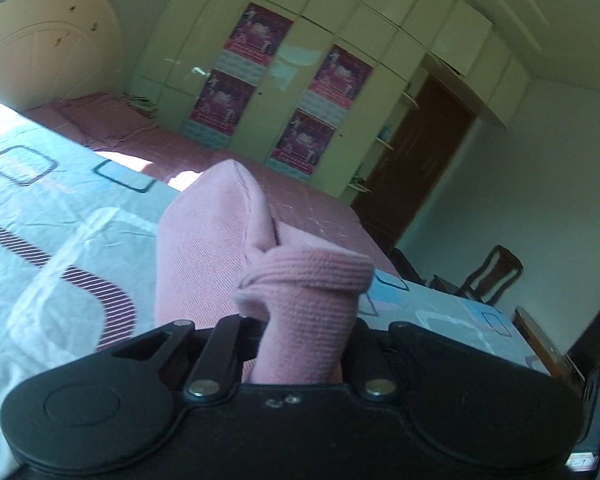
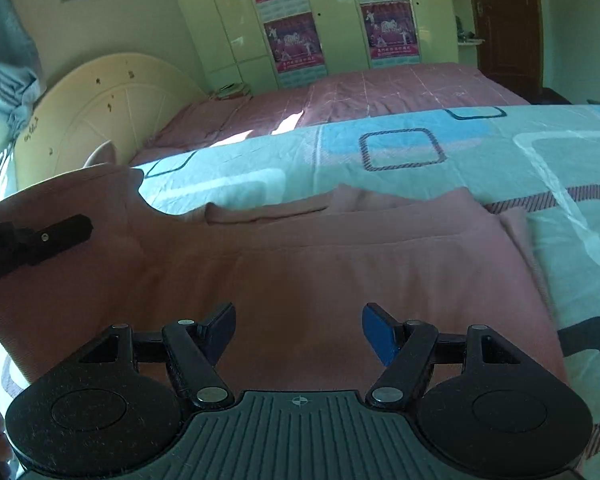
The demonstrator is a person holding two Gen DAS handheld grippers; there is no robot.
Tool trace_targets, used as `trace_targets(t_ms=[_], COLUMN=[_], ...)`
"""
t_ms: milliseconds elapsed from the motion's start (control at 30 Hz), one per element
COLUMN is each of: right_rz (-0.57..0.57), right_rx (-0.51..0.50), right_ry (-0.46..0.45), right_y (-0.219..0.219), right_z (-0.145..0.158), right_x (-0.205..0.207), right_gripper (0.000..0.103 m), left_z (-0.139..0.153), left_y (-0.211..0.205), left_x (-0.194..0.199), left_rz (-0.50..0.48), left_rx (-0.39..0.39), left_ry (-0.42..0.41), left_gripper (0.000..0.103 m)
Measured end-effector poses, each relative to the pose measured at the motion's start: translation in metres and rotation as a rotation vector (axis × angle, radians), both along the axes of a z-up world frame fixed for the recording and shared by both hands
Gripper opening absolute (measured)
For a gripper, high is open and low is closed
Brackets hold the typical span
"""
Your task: Fold small clothes
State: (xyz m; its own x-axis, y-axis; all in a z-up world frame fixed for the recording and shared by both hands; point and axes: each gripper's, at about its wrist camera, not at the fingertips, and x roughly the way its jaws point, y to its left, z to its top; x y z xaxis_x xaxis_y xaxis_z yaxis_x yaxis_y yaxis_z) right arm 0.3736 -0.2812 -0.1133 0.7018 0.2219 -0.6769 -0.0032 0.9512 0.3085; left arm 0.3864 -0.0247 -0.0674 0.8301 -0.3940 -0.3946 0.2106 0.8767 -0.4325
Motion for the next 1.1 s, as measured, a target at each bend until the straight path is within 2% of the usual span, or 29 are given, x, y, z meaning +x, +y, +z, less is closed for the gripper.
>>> trace_targets(t_ms=[133, 233, 333, 400, 433, 467, 533, 600, 633, 700, 800, 900, 933, 1033, 1067, 1100], right_rz=[-0.089, -0.142, -0.148, -0.116, -0.094, -0.067, -0.028, -0.001, 0.009, 0.018, 0.026, 0.023, 0.023, 0.027, 0.035, 0.038], right_rx=[0.050, 0.088, 0.156, 0.200, 0.213, 0.226, 0.246, 0.265, 0.281, 0.298, 0.315, 0.314, 0.329, 0.330, 0.329, 0.325], right_ry=[0.015, 0.034, 0.036, 0.037, 0.040, 0.040, 0.059, 0.087, 0.102, 0.125, 0.133, 0.148, 0.149, 0.149, 0.147, 0.143], right_y=[-0.056, -0.092, -0.114, -0.116, -0.114, -0.110, -0.100, -0.092, -0.088, -0.083, -0.079, -0.076, -0.077, -0.076, -0.076, -0.074], right_z=[-0.001, -0.004, -0.002, -0.001, -0.001, -0.001, -0.006, -0.013, -0.017, -0.026, -0.034, -0.042, -0.043, -0.044, -0.043, -0.041], right_x=[-0.015, -0.027, -0.035, -0.032, -0.030, -0.029, -0.024, -0.017, -0.014, -0.007, 0.000, 0.005, 0.004, 0.005, 0.007, 0.007], right_gripper=[0.069, 0.069, 0.069, 0.069, 0.069, 0.069, 0.069, 0.069, 0.069, 0.069, 0.068, 0.039, 0.033, 0.030, 0.019, 0.014], left_z=[-0.013, -0.042, -0.065, -0.075, -0.078, -0.079, -0.075, -0.068, -0.065, -0.058, -0.043, -0.037, -0.037, -0.039, -0.038, -0.037], left_y=[-0.079, -0.127, -0.151, -0.160, -0.162, -0.160, -0.153, -0.143, -0.136, -0.121, -0.088, -0.059, -0.054, -0.041, -0.039, -0.038], left_x=[0.004, -0.004, -0.022, -0.037, -0.044, -0.050, -0.059, -0.069, -0.073, -0.080, -0.084, -0.075, -0.071, -0.056, -0.049, -0.045], left_rz=[-0.166, -0.263, -0.329, -0.371, -0.390, -0.409, -0.435, -0.463, -0.467, -0.453, -0.337, -0.216, -0.183, -0.114, -0.089, -0.070], left_rx=[0.066, 0.148, 0.245, 0.338, 0.373, 0.392, 0.383, 0.362, 0.356, 0.339, 0.293, 0.271, 0.274, 0.268, 0.256, 0.246], left_ry=[-0.002, 0.043, 0.065, 0.057, 0.052, 0.052, 0.055, 0.070, 0.076, 0.075, 0.054, 0.056, 0.060, 0.082, 0.090, 0.094], left_gripper=[0.011, 0.011, 0.014, 0.024, 0.026, 0.032, 0.043, 0.065, 0.067, 0.067, 0.067, 0.067, 0.067, 0.067, 0.066, 0.066])
